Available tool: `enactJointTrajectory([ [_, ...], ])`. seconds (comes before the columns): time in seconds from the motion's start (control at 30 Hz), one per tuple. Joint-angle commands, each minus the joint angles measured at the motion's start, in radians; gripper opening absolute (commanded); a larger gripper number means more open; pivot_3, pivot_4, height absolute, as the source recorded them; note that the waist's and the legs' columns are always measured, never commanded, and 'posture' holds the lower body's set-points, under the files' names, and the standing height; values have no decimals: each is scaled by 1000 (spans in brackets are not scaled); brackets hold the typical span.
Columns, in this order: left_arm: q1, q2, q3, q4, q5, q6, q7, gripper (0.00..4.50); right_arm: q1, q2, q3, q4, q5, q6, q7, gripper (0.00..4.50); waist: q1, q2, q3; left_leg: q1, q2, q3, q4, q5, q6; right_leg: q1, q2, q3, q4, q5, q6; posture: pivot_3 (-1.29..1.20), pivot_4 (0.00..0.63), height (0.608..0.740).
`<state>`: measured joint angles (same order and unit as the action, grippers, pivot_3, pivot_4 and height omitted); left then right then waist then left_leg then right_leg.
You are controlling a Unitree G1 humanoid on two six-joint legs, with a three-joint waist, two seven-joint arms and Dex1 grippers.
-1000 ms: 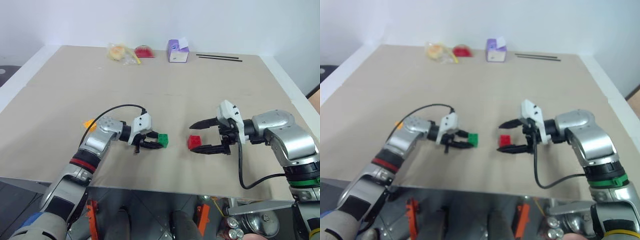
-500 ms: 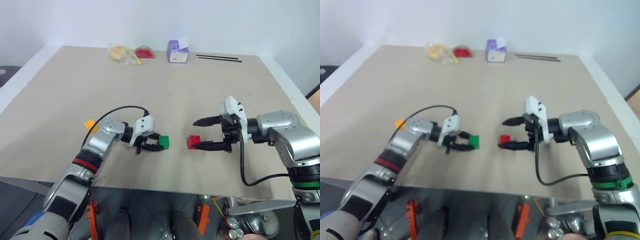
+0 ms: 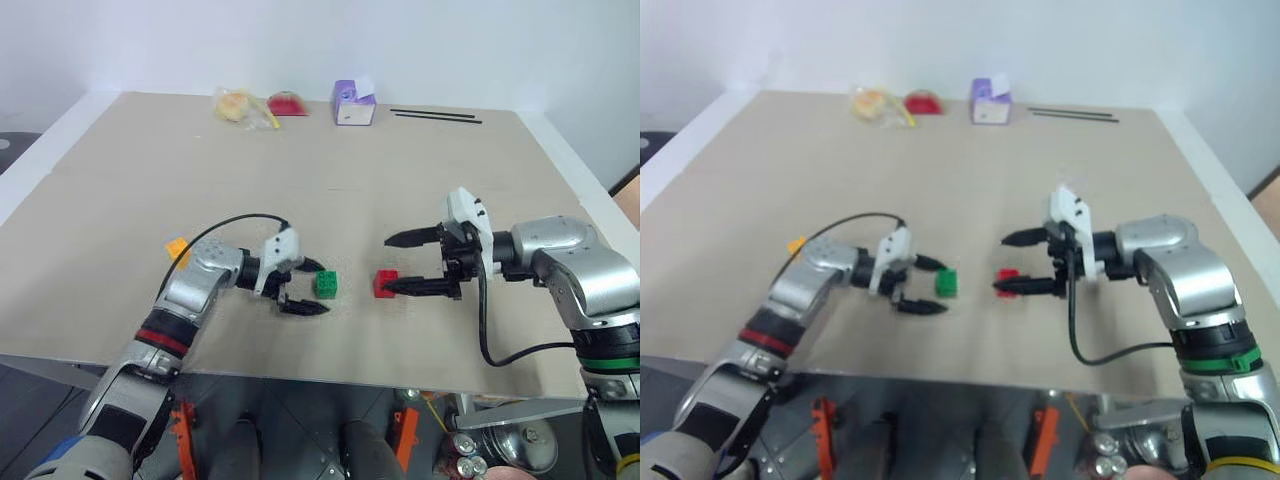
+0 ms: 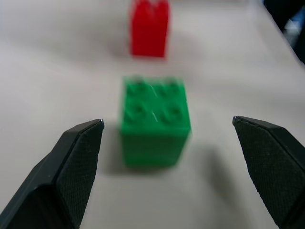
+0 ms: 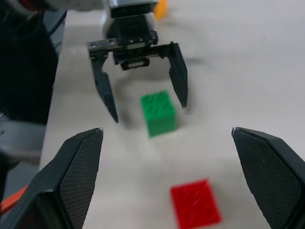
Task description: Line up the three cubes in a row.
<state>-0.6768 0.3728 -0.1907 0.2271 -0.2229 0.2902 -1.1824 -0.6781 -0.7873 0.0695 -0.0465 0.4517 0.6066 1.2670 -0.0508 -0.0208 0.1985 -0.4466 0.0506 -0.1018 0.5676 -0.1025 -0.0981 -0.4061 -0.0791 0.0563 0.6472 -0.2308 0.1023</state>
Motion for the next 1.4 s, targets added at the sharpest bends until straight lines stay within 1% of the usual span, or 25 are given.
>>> enactJointTrajectory([
  [0.03, 57, -20, 141, -204, -56, 91, 214, 4486, -59, 50, -32, 11, 29, -4, -40, 4500, 3, 0, 0, 0, 0, 0, 0, 0, 0, 0, 0, 0, 1, 1, 2, 0, 150, 740],
  [0.13, 119, -84, 257, -370, -52, 170, 475, 4486, -111, 108, -24, 55, 20, -13, -77, 4500, 3, 0, 0, 0, 0, 0, 0, 0, 0, 1, 0, 0, 1, 1, 2, 0, 150, 740],
  [0.2, 155, -99, 287, -447, -22, 206, 590, 4486, -131, 130, -17, 74, 17, -21, -78, 4500, 7, 0, 0, 0, 0, 0, 1, 0, 0, 1, 0, 0, 1, 1, 3, 0, 150, 740],
  [0.27, 196, -98, 322, -508, 7, 228, 686, 4486, -147, 151, -4, 92, 15, -30, -68, 4500, 6, 0, 0, 0, 0, -1, 1, 1, -1, 1, 1, 0, 1, 2, 3, 0, 150, 740],
  [0.33, 261, -72, 377, -571, 35, 247, 763, 4486, -172, 179, 26, 123, 2, -54, -50, 4500, 5, 0, 0, 0, 0, -1, 1, 1, -1, 1, 1, 0, 1, 2, 3, 0, 150, 740],
  [0.43, 338, -60, 478, -601, 50, 271, 865, 4486, -206, 216, 56, 169, -21, -85, -36, 4500, -5, 0, 0, 1, 0, -1, 0, 1, -1, 1, 1, 0, 1, 2, 1, 0, 150, 740],
  [0.53, 382, -78, 524, -623, 73, 295, 968, 4486, -224, 238, 76, 202, -37, -112, -12, 4500, 2, 0, 0, 2, 1, -1, 0, 1, 0, 1, 2, 0, 1, 2, -2, 0, 150, 740],
  [0.6, 405, -113, 509, -645, 89, 295, 1025, 4486, -233, 251, 88, 218, -39, -122, 5, 4500, 7, 0, 0, 2, 1, -1, 0, 1, -1, 1, 2, 0, 1, 1, -3, 0, 150, 740],
  [0.83, 435, -324, 376, -733, 200, 250, 1263, 4486, -249, 272, 113, 262, -61, -152, 48, 4500, 20, -1, 0, 1, 0, -1, 2, 2, -2, 4, 2, 0, -1, 2, -3, 0, 150, 740],
  [0.93, 441, -376, 324, -727, 258, 236, 1334, 4486, -258, 274, 119, 274, -69, -159, 68, 4500, 17, -1, 0, 1, 0, -1, 1, 3, -2, 3, 3, 0, 0, 2, -3, 0, 150, 740],
  [1.07, 410, -394, 321, -689, 348, 222, 1440, 4486, -285, 279, 127, 316, -92, -184, 90, 4500, 13, -1, 0, 1, 1, -1, 1, 2, -2, 2, 3, 0, 0, 2, -3, 0, 150, 740],
  [1.2, 386, -429, 346, -631, 356, 273, 1501, 4486, -307, 293, 130, 354, -111, -206, 102, 4500, 11, -1, 0, 1, 0, -1, 1, 2, -2, 2, 3, 0, 0, 2, -3, 0, 150, 740],
  [1.27, 372, -438, 340, -596, 356, 274, 1505, 4486, -313, 300, 129, 361, -115, -210, 105, 4500, 9, -1, 0, 1, 0, -1, 1, 2, -2, 2, 3, 0, -1, 2, -3, 0, 150, 740],
  [1.4, 306, -463, 345, -460, 349, 269, 1532, 4486, -313, 311, 125, 357, -120, -212, 112, 4500, 9, -1, 0, 1, 0, -1, 1, 3, -2, 2, 3, 0, 0, 2, -2, 0, 150, 740],
])
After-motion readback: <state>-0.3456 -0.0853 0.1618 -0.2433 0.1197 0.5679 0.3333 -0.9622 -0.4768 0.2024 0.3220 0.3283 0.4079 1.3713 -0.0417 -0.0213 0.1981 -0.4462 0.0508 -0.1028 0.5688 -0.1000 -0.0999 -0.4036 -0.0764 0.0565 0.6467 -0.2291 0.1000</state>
